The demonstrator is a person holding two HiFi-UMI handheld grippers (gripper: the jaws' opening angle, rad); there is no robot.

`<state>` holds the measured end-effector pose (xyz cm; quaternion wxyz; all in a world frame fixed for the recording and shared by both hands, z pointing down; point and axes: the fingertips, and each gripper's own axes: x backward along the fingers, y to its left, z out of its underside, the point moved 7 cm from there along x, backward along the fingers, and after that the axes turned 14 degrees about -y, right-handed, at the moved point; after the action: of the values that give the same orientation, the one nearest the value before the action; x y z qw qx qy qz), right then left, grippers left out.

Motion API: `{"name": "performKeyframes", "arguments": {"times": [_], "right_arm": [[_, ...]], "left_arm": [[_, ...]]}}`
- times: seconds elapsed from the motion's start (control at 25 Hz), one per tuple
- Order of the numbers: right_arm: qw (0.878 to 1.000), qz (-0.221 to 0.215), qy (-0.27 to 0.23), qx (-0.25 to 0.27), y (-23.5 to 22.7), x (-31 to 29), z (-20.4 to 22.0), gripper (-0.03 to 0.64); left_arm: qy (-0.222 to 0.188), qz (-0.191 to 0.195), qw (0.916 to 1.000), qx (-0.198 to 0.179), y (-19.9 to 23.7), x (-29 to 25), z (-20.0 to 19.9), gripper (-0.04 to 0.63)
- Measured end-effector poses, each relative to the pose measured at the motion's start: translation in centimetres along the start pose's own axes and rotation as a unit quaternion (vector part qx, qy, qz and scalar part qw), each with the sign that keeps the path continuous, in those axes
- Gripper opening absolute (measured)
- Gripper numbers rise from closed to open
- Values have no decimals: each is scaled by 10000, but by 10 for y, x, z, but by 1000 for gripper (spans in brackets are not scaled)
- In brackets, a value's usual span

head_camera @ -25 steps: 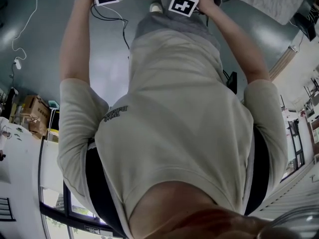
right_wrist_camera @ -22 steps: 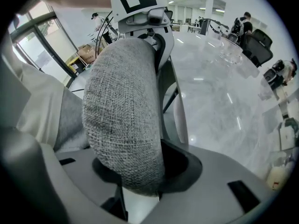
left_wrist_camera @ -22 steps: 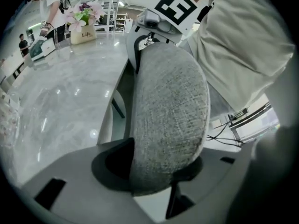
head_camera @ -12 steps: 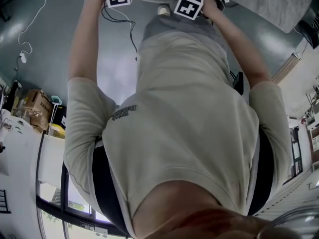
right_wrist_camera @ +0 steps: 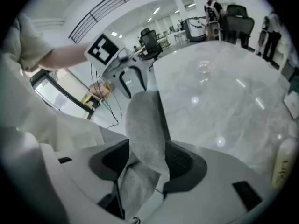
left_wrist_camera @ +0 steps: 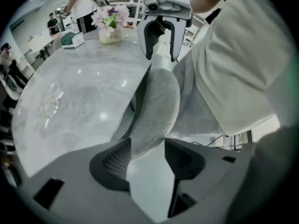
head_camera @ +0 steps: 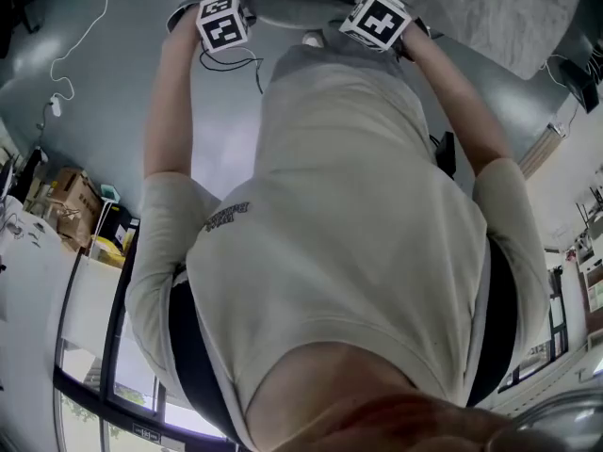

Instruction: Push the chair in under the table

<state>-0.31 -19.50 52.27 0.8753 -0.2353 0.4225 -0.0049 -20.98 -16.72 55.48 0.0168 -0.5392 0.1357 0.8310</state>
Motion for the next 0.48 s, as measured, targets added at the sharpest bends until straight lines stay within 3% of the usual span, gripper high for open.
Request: {"name": "performKeyframes", "arguments": {"times": [0.12, 0.2, 0.24, 0.32, 0.48], "right_arm": [[9939, 72, -1039, -351, -8, 46, -35, 235], [9850, 213, -1654, -437, -11, 80, -60, 207], [9796, 323, -1937, -419, -12, 97, -73, 195], [9680, 560, -2424, -326, -14, 129, -96, 182], [9453, 876, -3143, -35, -5, 182, -128, 140]], "left_arm": [[-599, -465, 9960, 467, -3, 44, -28, 222], [-1384, -966, 9837, 614, 0, 78, -55, 221], [-1846, -1242, 9729, 631, 2, 97, -69, 221], [-2740, -1785, 9421, 740, 6, 134, -97, 221], [-4069, -2684, 8660, 1113, 6, 199, -144, 207]]}}
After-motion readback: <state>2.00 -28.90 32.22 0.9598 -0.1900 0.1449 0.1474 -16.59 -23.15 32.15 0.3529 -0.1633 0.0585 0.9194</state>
